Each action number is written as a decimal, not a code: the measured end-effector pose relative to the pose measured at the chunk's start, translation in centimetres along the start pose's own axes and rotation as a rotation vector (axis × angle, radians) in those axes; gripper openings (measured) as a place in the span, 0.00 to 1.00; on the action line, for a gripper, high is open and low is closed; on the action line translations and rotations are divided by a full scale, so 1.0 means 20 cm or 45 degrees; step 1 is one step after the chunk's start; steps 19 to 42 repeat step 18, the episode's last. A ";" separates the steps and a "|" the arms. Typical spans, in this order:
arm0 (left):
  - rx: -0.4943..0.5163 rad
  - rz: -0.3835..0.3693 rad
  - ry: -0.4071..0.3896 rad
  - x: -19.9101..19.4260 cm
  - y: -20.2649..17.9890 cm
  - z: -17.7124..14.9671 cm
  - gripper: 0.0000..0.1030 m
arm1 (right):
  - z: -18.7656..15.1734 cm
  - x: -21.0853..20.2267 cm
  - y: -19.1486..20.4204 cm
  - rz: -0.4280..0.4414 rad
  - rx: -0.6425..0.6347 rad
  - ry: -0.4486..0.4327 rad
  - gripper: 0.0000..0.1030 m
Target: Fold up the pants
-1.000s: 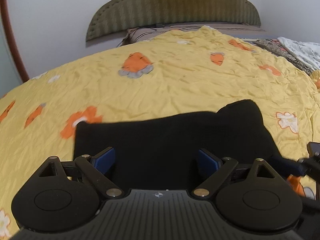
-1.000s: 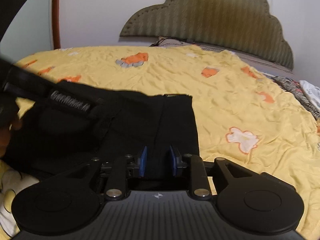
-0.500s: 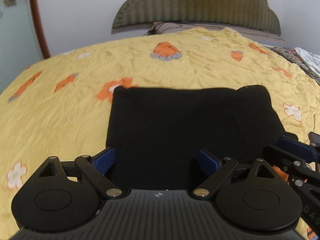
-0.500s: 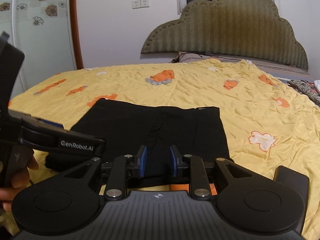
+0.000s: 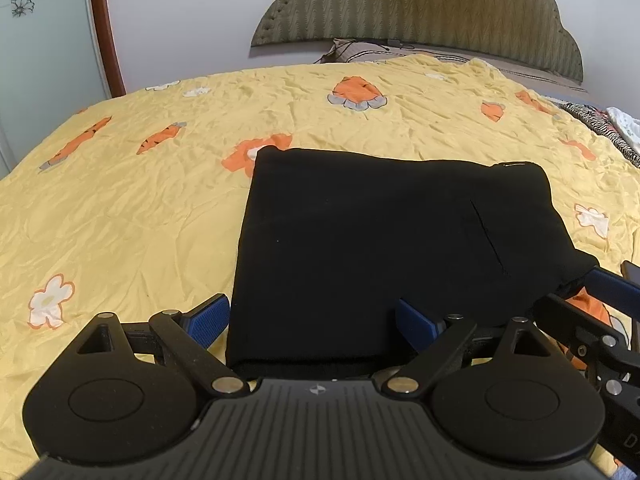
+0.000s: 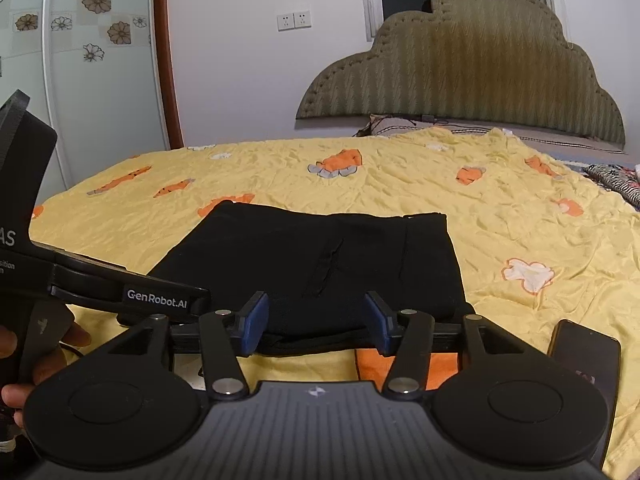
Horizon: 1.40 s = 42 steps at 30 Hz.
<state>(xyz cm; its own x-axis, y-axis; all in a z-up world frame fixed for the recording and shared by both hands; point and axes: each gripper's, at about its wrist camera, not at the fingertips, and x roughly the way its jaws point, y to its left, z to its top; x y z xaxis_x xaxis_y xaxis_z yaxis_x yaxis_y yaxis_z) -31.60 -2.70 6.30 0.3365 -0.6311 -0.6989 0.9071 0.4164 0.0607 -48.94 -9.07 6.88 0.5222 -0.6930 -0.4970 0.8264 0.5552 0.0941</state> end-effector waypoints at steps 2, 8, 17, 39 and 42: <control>-0.001 -0.004 0.010 0.00 0.00 0.00 0.90 | 0.00 -0.01 0.00 0.002 0.009 -0.004 0.59; 0.002 -0.009 0.010 -0.01 0.00 -0.01 0.90 | 0.00 -0.02 0.05 0.006 -0.018 -0.007 0.71; -0.090 0.131 -0.089 -0.08 0.23 0.00 0.94 | 0.02 -0.01 0.18 0.156 -0.185 -0.036 0.78; -0.135 0.144 -0.083 -0.09 0.30 0.00 0.96 | 0.02 -0.01 0.22 0.210 -0.245 -0.044 0.78; -0.135 0.144 -0.083 -0.09 0.30 0.00 0.96 | 0.02 -0.01 0.22 0.210 -0.245 -0.044 0.78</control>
